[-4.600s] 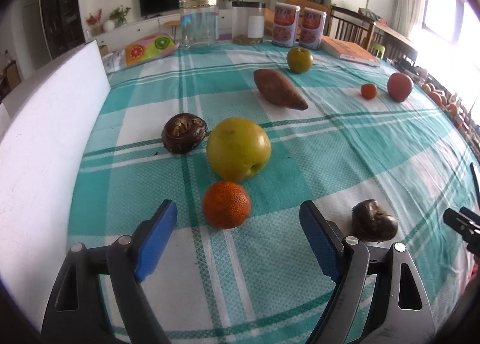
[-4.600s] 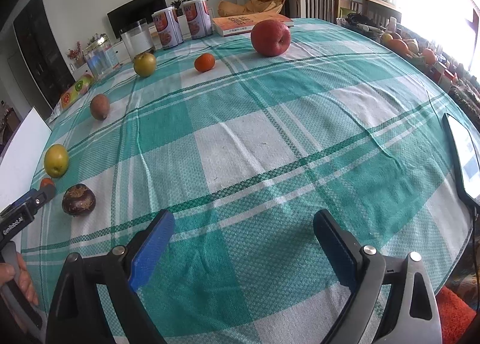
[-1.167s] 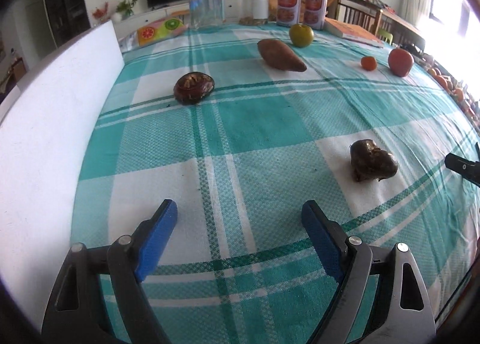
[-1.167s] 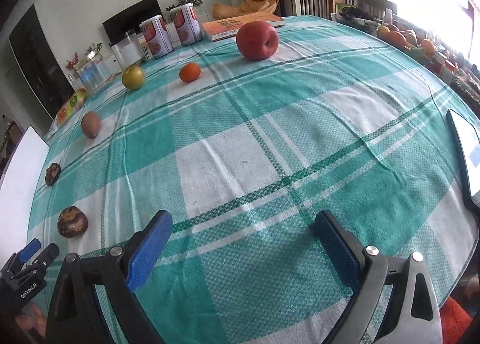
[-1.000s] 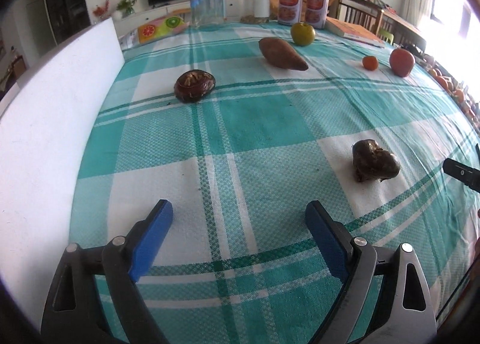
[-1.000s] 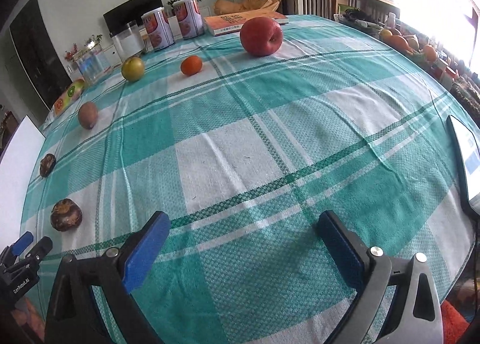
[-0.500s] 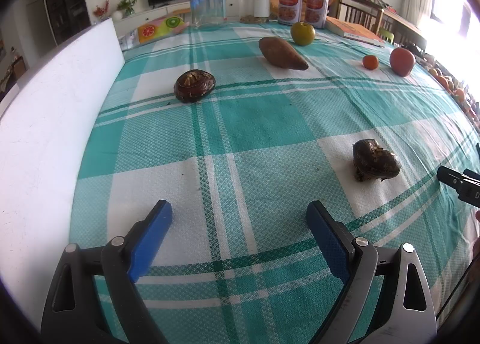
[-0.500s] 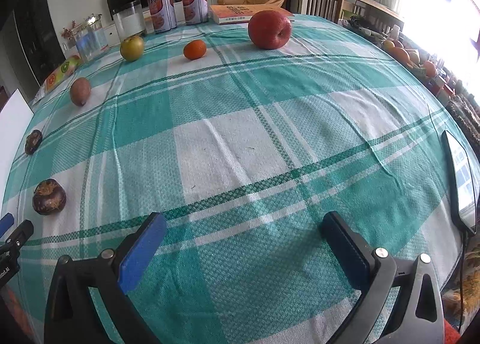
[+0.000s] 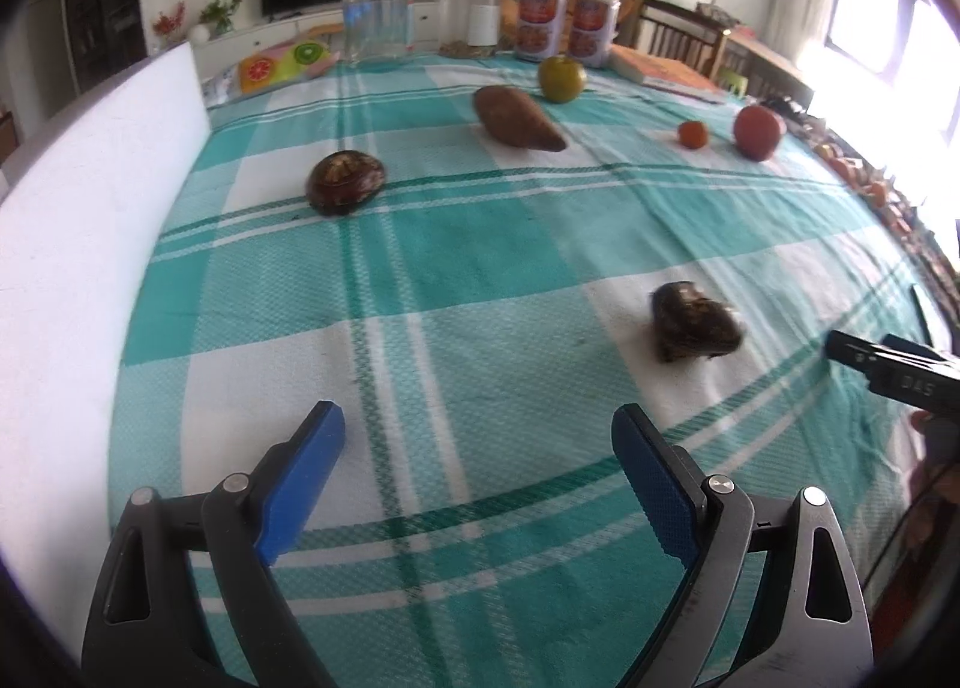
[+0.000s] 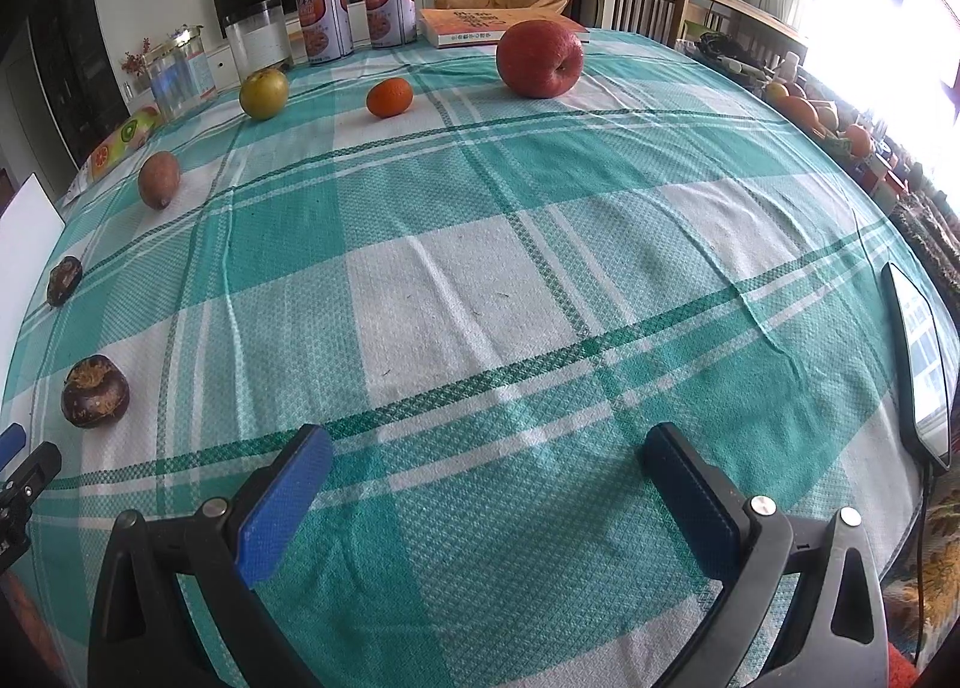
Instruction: Organize fruits
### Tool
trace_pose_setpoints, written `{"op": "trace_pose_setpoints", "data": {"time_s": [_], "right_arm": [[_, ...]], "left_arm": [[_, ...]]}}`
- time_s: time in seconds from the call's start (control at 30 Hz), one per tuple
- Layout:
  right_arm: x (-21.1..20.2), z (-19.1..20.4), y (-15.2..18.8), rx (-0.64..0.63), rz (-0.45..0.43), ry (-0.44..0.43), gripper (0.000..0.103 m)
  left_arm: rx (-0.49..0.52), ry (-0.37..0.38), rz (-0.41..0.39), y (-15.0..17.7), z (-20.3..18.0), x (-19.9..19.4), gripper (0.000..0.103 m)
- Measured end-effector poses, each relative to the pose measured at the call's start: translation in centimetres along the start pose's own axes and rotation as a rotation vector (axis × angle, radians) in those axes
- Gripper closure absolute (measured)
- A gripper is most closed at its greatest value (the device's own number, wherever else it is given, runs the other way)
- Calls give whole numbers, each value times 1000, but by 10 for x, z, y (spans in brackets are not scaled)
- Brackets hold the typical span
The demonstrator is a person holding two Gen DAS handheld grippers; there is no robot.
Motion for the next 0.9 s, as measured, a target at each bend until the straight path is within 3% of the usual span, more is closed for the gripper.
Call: {"op": "trace_pose_setpoints", "data": {"time_s": [0.13,0.3,0.53,0.9], "right_arm": [[0,0,0,-1,-1,1,0],[0,0,0,0,-1,1,0],[0,0,0,0,-1,2,0],[0,0,0,0,-2,1,0]], "left_arm": [[44,142,-75,-14,-30,-9,11],[118,160,-49,-40,-60,10,11],[157,106,13,-50,-73,42,13],[182,58,31,-51,-75,45,15]]}}
Point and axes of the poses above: each gripper's, at about its wrist camera, not at the fingertips, and x roughly the way its jaws point, z to its left, y to its underside, the point moved 5 cm from there along x, roughly the way its jaws point, and after that the axes turned 15 degrees about x, right-handed, at the moved point
